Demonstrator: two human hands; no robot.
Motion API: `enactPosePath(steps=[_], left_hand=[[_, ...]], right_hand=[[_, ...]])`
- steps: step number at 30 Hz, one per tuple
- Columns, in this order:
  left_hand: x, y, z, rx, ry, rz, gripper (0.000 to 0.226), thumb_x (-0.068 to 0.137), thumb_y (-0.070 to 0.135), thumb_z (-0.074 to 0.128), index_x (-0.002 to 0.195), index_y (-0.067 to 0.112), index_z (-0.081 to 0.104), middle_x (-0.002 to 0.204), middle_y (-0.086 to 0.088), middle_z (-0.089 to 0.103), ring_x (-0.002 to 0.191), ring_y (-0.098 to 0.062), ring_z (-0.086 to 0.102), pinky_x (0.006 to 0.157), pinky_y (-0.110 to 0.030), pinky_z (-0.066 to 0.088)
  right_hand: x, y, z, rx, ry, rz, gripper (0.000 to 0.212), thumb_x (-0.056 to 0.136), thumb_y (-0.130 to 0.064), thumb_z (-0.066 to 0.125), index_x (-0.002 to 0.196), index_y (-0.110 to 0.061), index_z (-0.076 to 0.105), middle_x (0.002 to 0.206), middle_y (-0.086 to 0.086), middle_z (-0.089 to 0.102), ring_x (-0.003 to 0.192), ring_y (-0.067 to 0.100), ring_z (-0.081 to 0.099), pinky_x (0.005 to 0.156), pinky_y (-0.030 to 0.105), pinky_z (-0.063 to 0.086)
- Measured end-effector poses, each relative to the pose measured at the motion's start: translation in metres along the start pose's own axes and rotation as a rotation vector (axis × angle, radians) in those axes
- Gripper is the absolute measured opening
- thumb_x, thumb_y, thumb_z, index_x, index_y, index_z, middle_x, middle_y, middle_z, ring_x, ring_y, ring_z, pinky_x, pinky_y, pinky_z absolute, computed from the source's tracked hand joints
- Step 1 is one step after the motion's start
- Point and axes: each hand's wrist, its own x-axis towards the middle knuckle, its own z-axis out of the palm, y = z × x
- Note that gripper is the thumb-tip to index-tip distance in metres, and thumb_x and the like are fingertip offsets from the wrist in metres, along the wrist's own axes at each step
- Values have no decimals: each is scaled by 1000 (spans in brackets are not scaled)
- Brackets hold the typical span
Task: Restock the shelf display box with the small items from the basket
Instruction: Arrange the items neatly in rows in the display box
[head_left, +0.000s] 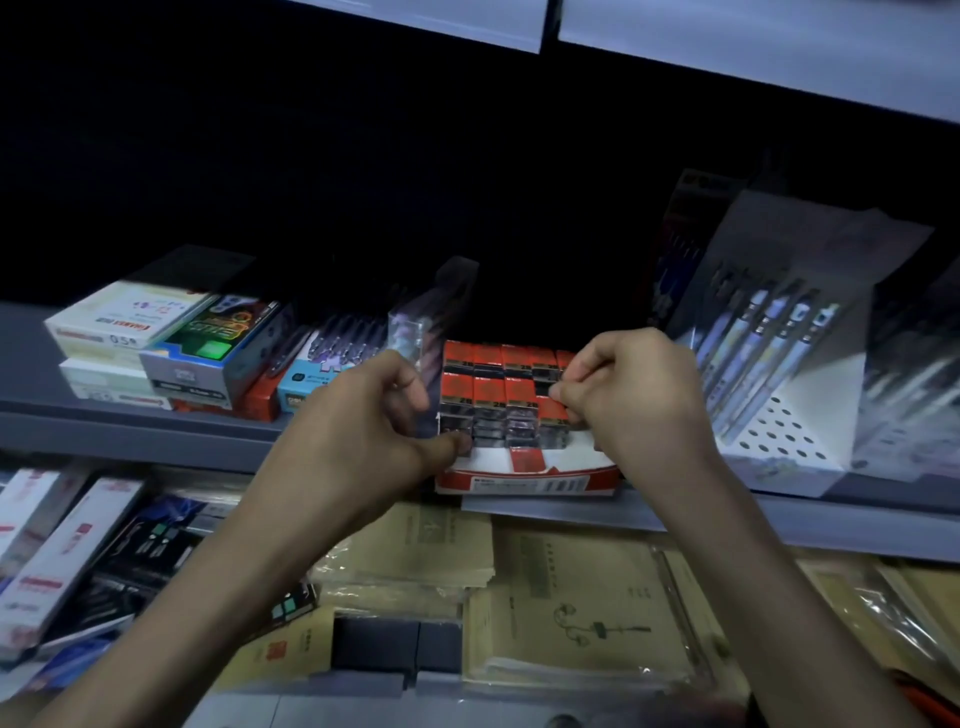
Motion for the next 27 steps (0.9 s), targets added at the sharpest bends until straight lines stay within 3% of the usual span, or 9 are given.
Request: enactPosePath(steps=[3, 5, 8, 10, 12, 14, 19, 23, 27], left_hand=[[4, 5, 0, 21, -88, -140, 43, 69, 43, 90, 82, 23, 55, 70, 5, 61, 59, -11, 55, 55, -31, 42], [7, 9, 0, 72, -130, -183, 41, 70, 42, 88, 82, 22, 54, 71, 3, 64, 61, -16, 58, 60, -34, 48], [10, 14, 3, 174, -183, -208, 31, 76, 41, 82, 75, 17, 63, 60, 1, 70, 46, -16, 59, 63, -34, 56], [12, 16, 7, 266, -217, -180, 33, 81, 45, 77, 71, 15, 67, 58, 2, 72, 46, -16, 64, 65, -35, 62], [13, 16, 9, 316, -186, -146, 35, 81, 50, 75, 73, 17, 68, 64, 2, 72, 58, -20, 69, 68, -39, 63], [12, 16, 10, 356, -153, -128, 33, 82, 51, 73, 75, 19, 67, 68, 2, 72, 63, -23, 70, 69, -40, 62], [8, 15, 12, 432, -80, -106, 35, 85, 54, 69, 73, 22, 64, 66, 2, 69, 63, -21, 68, 65, -37, 60], [9, 16, 12, 454, -51, -97, 34, 83, 55, 69, 73, 23, 64, 67, 1, 67, 63, -21, 67, 63, -32, 56], [11, 18, 10, 382, -106, -118, 36, 84, 51, 73, 68, 19, 65, 64, 1, 69, 60, -22, 68, 69, -38, 61]], right_hand=[[0, 0, -2, -23, -5, -16, 23, 86, -19, 82, 68, -22, 69, 62, -10, 68, 51, -2, 57, 51, 19, 47], [-5, -1, -8, -44, -11, -44, 19, 85, -21, 83, 72, -24, 70, 63, -12, 67, 55, -4, 60, 52, 8, 42], [-15, -5, -19, -66, -14, -84, 15, 84, -21, 83, 76, -27, 72, 64, -11, 67, 69, -14, 60, 54, 1, 39], [-22, -8, -24, -119, -60, -89, 15, 83, -28, 84, 75, -30, 71, 64, -12, 67, 69, -7, 62, 53, 7, 40], [-26, -8, -26, -164, -137, -74, 14, 80, -33, 86, 77, -31, 72, 66, -14, 68, 73, -1, 64, 62, 16, 45], [-28, -6, -24, -203, -168, -84, 12, 80, -28, 86, 80, -31, 75, 72, -15, 69, 79, 2, 64, 70, 23, 49], [-26, -1, -16, -199, -88, -162, 13, 85, -16, 80, 83, -29, 78, 76, -15, 70, 77, 4, 63, 69, 26, 53], [-33, -7, -20, -208, -80, -137, 17, 80, -36, 85, 75, -30, 70, 73, -14, 64, 65, 0, 55, 57, 21, 41], [-42, -27, -21, -357, -95, -24, 48, 75, -62, 79, 58, -18, 68, 62, -4, 62, 65, 11, 60, 55, 26, 48]])
